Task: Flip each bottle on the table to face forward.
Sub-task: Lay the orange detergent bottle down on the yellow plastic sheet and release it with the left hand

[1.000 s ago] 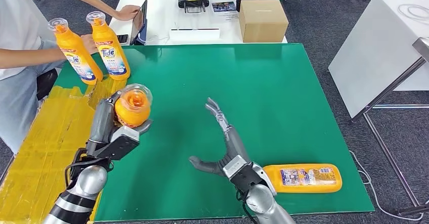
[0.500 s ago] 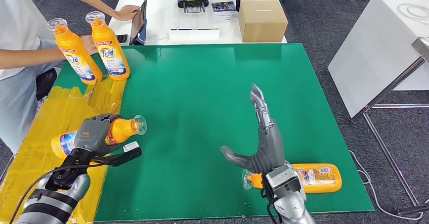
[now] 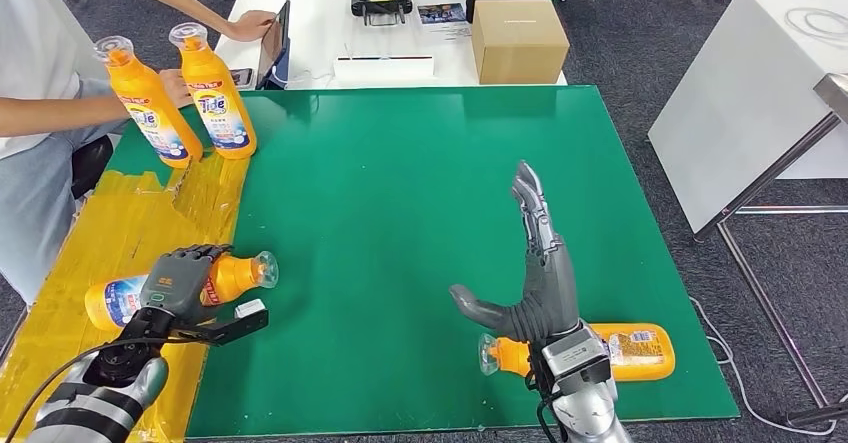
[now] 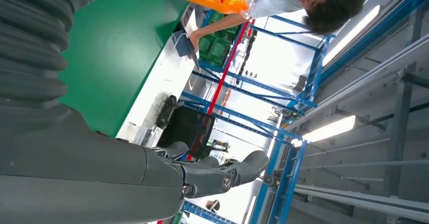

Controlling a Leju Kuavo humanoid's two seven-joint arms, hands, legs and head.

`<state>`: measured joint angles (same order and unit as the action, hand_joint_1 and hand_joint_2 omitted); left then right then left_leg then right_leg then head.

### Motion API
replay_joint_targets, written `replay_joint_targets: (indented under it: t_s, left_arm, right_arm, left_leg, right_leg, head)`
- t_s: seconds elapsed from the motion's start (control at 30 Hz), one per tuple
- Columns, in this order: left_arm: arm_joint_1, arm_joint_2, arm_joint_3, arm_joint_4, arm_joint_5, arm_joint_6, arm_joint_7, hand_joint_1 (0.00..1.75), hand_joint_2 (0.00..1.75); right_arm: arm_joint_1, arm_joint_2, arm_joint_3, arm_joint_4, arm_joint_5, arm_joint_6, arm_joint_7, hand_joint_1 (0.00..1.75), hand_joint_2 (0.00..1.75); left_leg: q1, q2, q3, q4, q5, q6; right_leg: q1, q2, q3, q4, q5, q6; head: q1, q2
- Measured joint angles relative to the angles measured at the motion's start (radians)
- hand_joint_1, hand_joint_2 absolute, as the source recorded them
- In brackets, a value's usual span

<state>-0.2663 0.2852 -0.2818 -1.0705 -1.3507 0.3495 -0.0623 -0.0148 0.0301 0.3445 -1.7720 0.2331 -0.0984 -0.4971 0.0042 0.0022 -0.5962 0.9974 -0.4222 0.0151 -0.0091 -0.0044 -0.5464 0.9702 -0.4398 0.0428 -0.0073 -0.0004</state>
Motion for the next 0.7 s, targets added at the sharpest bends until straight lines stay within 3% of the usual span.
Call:
replay_joint_targets:
  t_s: [0.27,0.57,0.7]
  left_arm:
    - [0.012,-0.027,-0.003,0.023,0.018,0.132,-0.032,0.0,1.75]
    - [0.046,-0.071,0.016,-0.034,0.101,0.154,-0.106,0.0,1.75]
    - [0.081,-0.092,0.027,-0.106,0.234,0.207,-0.215,0.0,1.75]
  right_arm:
    - [-0.002,-0.003,0.001,0.002,0.0,-0.001,0.001,0.0,1.75]
    - [-0.003,-0.006,0.01,0.013,0.008,0.0,0.01,0.0,1.75]
    - [-0.003,-0.012,0.019,0.019,0.061,-0.003,0.019,0.0,1.75]
  left_leg:
    - [0.0,0.0,0.0,0.0,0.0,0.0]
    - [0.0,0.0,0.0,0.0,0.0,0.0]
    - [0.0,0.0,0.0,0.0,0.0,0.0]
  right_leg:
    - [0.0,0.0,0.0,0.0,0.0,0.0]
    - [0.0,0.0,0.0,0.0,0.0,0.0]
    - [0.0,0.0,0.0,0.0,0.0,0.0]
  head:
    - [0.0,0.0]
    - [0.0,0.0]
    - [0.0,0.0]
